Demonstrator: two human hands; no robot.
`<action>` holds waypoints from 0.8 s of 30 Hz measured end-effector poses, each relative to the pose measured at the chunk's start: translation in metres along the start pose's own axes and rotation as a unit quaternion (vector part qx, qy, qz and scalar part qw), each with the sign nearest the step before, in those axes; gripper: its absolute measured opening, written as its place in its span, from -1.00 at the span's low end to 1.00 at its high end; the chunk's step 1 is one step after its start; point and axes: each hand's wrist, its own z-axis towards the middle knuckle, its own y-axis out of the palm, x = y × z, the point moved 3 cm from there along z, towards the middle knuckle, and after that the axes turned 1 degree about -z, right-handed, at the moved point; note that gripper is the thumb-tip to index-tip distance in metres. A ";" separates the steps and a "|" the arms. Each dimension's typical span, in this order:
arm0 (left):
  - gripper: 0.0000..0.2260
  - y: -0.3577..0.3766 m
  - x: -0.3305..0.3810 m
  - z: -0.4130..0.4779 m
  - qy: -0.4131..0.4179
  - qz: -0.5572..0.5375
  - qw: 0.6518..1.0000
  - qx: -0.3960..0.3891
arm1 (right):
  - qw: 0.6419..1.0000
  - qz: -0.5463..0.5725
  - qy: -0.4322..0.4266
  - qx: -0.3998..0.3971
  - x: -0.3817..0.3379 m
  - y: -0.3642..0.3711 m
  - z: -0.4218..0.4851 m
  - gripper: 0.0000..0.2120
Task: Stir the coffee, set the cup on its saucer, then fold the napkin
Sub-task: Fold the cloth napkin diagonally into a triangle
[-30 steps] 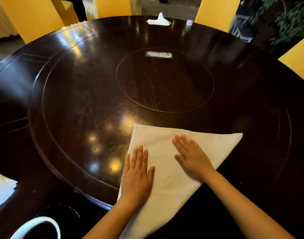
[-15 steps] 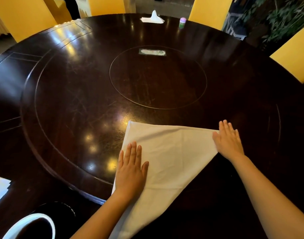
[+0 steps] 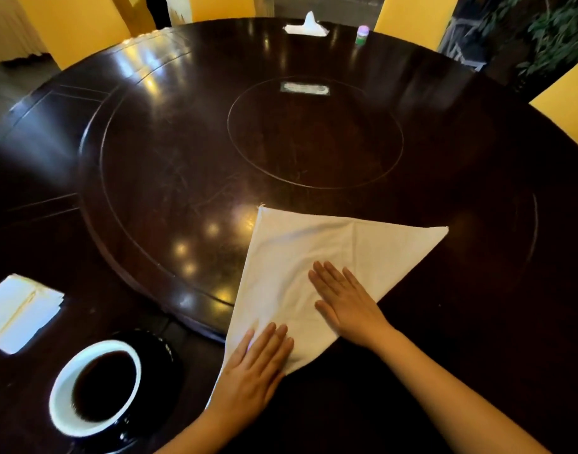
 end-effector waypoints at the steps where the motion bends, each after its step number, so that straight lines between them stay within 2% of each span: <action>1: -0.54 -0.002 -0.003 -0.010 0.004 -0.002 1.000 -0.008 | 1.000 0.001 -0.004 0.018 0.000 -0.001 0.000 -0.33; 5: -0.49 -0.013 -0.007 -0.040 -0.026 -0.023 0.998 -0.056 | 1.000 -0.008 0.003 0.012 0.001 0.000 0.001 -0.33; 8: -0.60 -0.006 -0.007 -0.064 -0.057 -0.024 0.995 -0.082 | 0.999 0.018 0.027 0.006 -0.002 0.000 -0.002 -0.30; 10: -0.64 -0.002 -0.006 -0.076 -0.076 -0.024 0.995 -0.066 | 0.998 0.041 0.046 0.015 -0.008 -0.002 -0.008 -0.27; 12: -0.64 -0.007 -0.002 -0.078 -0.082 -0.001 0.996 -0.037 | 0.998 0.056 0.028 0.024 -0.020 -0.002 -0.021 -0.28; 15: -0.62 -0.018 0.004 -0.074 -0.073 0.046 0.996 0.000 | 0.998 0.053 -0.023 0.022 -0.036 0.006 -0.050 -0.26; 19: -0.60 -0.022 0.003 -0.077 -0.040 0.072 0.997 0.005 | 0.998 0.062 -0.003 0.018 -0.037 0.013 -0.071 -0.22; 23: -0.77 -0.032 0.001 -0.075 -0.059 0.087 0.993 -0.061 | 0.995 0.095 0.008 0.006 -0.037 0.011 -0.072 -0.12; 24: -0.75 -0.038 -0.001 -0.072 -0.081 0.081 0.990 -0.088 | 0.995 0.103 0.009 0.003 -0.037 0.010 -0.071 -0.12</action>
